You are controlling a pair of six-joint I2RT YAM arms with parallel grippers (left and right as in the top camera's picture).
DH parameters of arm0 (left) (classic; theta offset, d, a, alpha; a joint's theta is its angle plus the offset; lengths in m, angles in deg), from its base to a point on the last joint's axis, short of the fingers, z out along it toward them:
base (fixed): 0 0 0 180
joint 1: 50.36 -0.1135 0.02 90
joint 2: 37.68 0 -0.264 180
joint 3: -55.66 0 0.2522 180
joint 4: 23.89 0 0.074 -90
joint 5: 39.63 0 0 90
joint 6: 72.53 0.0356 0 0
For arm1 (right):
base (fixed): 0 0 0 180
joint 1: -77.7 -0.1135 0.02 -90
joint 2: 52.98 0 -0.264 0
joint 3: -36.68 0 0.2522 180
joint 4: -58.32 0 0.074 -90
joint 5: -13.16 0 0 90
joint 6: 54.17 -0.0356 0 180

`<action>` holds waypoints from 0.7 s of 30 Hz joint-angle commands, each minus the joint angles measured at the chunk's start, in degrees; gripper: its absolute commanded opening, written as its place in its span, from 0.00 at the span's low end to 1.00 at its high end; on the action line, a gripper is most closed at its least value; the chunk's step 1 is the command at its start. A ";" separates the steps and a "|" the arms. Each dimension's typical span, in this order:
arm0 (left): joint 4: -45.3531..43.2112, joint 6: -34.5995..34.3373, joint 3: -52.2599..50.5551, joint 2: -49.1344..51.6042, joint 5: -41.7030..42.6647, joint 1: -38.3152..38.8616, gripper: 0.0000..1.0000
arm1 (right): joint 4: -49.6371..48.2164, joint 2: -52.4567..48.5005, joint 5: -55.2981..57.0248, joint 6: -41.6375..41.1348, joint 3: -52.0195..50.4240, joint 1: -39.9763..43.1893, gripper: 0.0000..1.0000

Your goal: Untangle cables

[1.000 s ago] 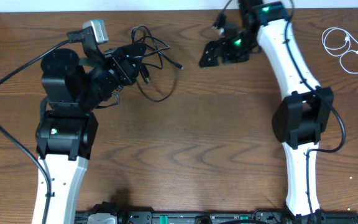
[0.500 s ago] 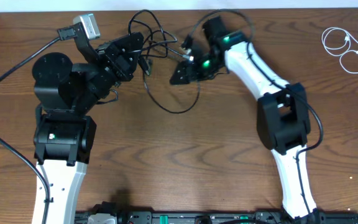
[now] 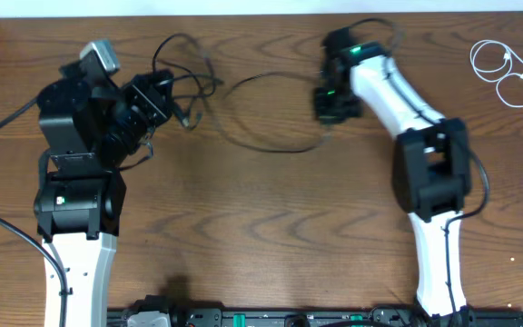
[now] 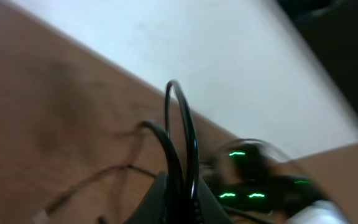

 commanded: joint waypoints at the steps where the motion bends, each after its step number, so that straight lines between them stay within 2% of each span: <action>1: 5.81 6.71 0.52 -0.20 -7.82 -0.48 0.08 | 4.09 7.63 24.09 -6.40 -0.09 4.66 0.01; 8: 15.26 13.29 0.52 2.54 -7.89 -0.48 0.08 | 7.52 11.82 27.34 -6.86 -0.09 12.92 0.01; 11: 19.63 15.54 0.52 4.59 -7.54 -0.46 0.08 | 7.61 13.03 21.57 -5.90 -0.09 16.85 0.01; 15: 25.20 20.61 0.52 8.44 -7.43 0.31 0.08 | 6.05 14.69 9.99 0.52 -0.09 20.31 0.01; 20: 28.61 29.35 0.52 14.01 -5.42 4.50 0.17 | 5.01 16.52 1.60 3.91 -0.07 22.01 0.01; 21: 28.65 30.86 0.52 14.86 -4.79 5.42 0.22 | 5.03 16.72 1.18 3.91 -0.07 22.29 0.01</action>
